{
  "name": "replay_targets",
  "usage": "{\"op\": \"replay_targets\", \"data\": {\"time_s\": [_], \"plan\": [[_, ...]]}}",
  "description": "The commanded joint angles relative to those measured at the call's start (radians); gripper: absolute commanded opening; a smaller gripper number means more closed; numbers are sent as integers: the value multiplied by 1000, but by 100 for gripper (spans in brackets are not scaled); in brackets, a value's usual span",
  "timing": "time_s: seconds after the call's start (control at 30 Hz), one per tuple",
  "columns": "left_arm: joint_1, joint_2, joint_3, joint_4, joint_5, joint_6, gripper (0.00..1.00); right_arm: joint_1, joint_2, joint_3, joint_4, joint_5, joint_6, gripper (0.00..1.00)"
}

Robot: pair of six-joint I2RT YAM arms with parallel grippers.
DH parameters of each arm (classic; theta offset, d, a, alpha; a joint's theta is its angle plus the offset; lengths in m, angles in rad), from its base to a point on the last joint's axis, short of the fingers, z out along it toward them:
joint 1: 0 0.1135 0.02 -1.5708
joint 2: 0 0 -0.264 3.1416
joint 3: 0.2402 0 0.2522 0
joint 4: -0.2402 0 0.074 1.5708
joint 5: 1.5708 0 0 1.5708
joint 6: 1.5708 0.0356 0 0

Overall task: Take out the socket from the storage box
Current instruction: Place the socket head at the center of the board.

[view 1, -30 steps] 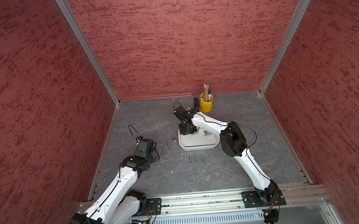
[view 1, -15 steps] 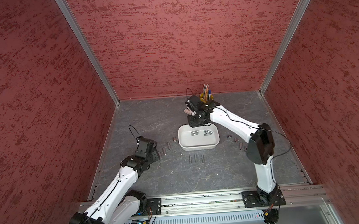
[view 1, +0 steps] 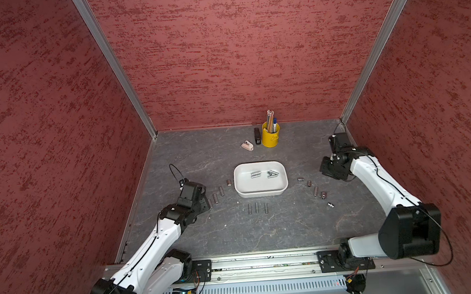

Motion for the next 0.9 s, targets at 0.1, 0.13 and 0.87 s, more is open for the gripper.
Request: {"op": "replay_targets", "data": {"time_s": [0.1,0.13,0.87], "plan": [[-9,-24,-13,33,-7,12,61,-153,-24,-138,79,-44,16,17],[-10,-24,-13,34,-6,13,61,-170,-23,-152,82,-47,17,17],[-15,10,-2,38,20,28,62,-221,67,-290,152,18,67,23]]}}
